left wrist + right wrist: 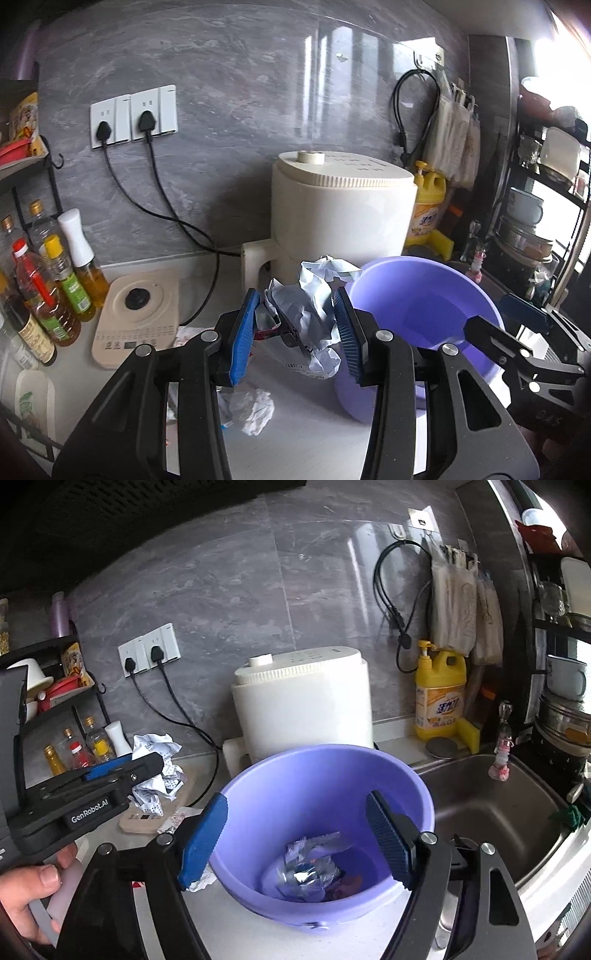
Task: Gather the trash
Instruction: 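Carry both held pieces over the bucket and open both grippers, then move both tools back from the bucket to the counter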
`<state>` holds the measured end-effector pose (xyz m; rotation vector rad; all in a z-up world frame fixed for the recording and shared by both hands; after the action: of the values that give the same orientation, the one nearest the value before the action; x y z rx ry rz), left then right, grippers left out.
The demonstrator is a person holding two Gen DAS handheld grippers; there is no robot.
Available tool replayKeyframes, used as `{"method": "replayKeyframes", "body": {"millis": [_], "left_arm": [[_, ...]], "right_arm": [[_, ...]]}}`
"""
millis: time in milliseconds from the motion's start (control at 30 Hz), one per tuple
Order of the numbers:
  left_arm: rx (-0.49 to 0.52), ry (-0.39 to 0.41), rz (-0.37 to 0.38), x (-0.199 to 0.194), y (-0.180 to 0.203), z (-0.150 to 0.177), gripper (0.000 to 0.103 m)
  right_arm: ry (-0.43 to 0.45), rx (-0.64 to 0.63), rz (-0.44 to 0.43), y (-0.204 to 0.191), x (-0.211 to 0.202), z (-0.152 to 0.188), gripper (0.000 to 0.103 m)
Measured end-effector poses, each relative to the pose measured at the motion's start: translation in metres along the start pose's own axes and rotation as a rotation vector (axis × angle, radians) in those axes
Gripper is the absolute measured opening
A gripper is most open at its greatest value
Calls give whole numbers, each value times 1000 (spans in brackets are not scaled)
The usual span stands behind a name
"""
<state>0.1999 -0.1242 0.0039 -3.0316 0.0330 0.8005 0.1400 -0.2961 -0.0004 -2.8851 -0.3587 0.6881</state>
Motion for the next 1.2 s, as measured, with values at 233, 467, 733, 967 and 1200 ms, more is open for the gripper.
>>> {"method": "replayKeyframes", "body": {"millis": [233, 467, 733, 967, 1200], "left_arm": [[34, -12, 54, 15, 22, -4, 42], [72, -19, 125, 28, 55, -7, 43], [88, -19, 166, 39, 77, -6, 85], [74, -26, 111, 35, 56, -3, 93], [77, -13, -7, 15, 10, 0, 96]], "right_arm": [[5, 48, 41, 18, -12, 4, 78], [16, 80, 102, 39, -29, 5, 79], [8, 108, 140, 58, -35, 10, 80], [17, 112, 101, 50, -29, 10, 84], [6, 108, 29, 27, -17, 11, 95]]}}
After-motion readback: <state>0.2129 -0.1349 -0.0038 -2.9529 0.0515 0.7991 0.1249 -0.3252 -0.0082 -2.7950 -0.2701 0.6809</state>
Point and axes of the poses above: each gripper's, at about its wrist camera, not at the fingertips, and x roughly the way its jaws point, y to its right, z to its underside, the point moved 3 cm from there along x, roughly the way its jaws point, and after that the axes turned 7 degrees about -z, right-handed, at the moved point
